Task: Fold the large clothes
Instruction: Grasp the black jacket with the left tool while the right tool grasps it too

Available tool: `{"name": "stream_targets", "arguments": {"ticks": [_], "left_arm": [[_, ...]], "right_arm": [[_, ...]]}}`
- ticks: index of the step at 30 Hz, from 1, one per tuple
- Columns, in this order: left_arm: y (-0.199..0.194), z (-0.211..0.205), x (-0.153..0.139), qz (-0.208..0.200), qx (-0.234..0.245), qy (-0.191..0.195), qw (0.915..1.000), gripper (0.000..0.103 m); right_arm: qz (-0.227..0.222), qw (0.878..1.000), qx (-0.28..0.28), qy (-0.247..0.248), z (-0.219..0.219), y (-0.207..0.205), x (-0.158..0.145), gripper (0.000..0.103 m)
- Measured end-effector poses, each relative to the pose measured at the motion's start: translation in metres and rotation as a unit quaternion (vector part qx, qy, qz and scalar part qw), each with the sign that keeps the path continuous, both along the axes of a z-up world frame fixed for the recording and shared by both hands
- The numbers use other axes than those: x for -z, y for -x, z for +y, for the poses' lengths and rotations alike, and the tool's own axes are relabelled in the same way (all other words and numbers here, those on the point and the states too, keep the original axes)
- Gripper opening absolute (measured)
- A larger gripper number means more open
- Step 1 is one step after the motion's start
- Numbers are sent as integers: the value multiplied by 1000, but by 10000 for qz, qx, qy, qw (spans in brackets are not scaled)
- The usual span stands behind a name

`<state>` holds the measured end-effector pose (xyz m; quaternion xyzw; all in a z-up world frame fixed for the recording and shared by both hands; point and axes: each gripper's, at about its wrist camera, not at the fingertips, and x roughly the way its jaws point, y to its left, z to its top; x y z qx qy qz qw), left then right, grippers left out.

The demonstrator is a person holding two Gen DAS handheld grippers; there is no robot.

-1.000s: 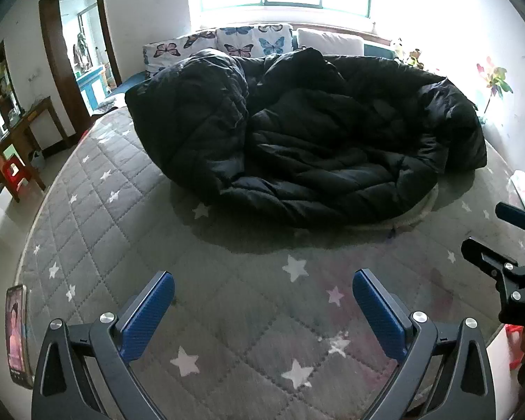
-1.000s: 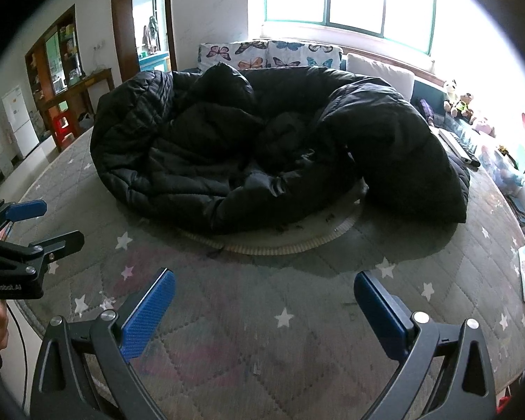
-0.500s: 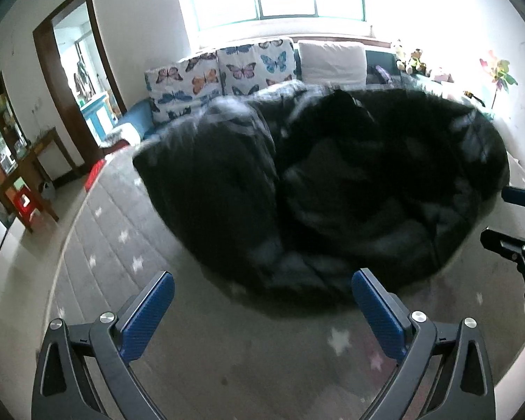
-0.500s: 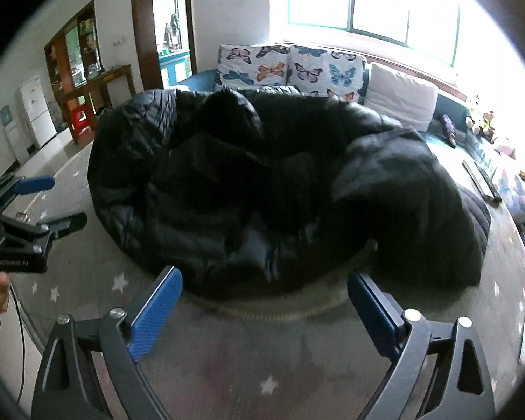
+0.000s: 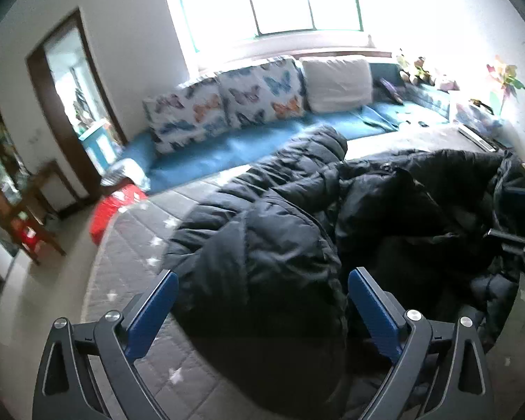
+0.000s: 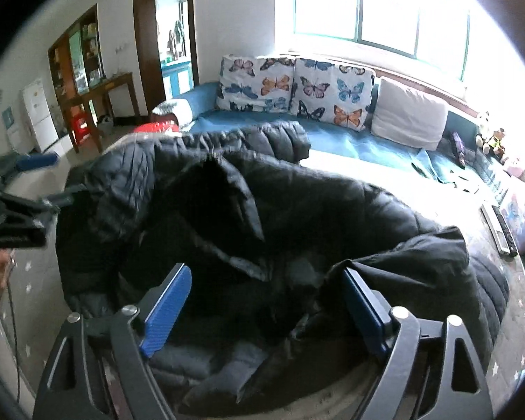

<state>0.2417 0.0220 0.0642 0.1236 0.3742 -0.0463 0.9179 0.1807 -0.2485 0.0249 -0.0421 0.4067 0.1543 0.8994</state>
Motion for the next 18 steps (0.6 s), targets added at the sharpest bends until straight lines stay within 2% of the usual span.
{"name": "stream_targets", "arguments": {"ticks": [3, 6, 10, 14, 18], "left_arm": [[-21, 7, 15, 203, -53, 4, 9998, 103], [-40, 16, 33, 386, -66, 268, 9989, 103], [-52, 23, 47, 304, 10, 343, 9989, 101], [-59, 20, 53, 230, 108, 367, 9990, 91], [-56, 20, 49, 227, 278, 505, 9981, 68]], "right_arm": [[10, 9998, 149, 89, -4, 5, -5, 89], [156, 9998, 52, -143, -13, 15, -13, 88], [-31, 10000, 10, 24, -24, 37, -31, 88], [-324, 9992, -204, 63, -13, 40, -49, 88], [-275, 9979, -555, 210, 21, 14, -34, 87]]}}
